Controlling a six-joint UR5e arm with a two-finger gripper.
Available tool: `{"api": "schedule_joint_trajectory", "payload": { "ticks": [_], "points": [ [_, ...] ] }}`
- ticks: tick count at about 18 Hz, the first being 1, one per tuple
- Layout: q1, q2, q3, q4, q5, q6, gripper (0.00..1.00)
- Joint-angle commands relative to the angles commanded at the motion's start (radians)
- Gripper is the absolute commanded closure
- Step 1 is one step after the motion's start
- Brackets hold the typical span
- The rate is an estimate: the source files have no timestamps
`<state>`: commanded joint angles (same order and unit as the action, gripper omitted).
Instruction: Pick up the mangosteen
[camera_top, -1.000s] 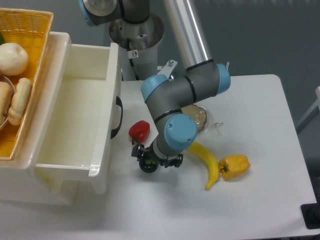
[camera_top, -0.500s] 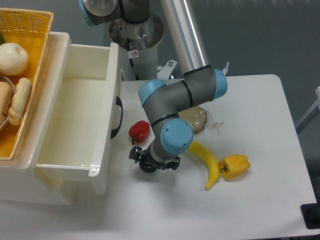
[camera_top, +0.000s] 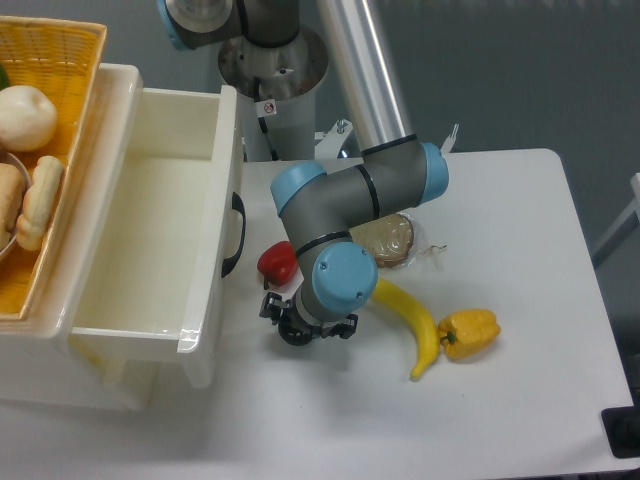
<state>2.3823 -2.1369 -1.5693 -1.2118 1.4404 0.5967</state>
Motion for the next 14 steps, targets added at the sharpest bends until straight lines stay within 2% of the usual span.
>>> {"api": "schedule_joint_trajectory", "payload": {
  "ticks": [2,4,9,14],
  "points": [
    [0.0,0.0,0.006,0.0,0.0,-0.002,0.5],
    [0.003,0.003,0.015,-0.002,0.0,-0.003,0.55],
    [0.038,0.055,0.044,-0.005,-0.002,0.026,0.56],
    [0.098,0.144,0.049,-0.014,-0.003,0.26,0.56]
  ]
}}
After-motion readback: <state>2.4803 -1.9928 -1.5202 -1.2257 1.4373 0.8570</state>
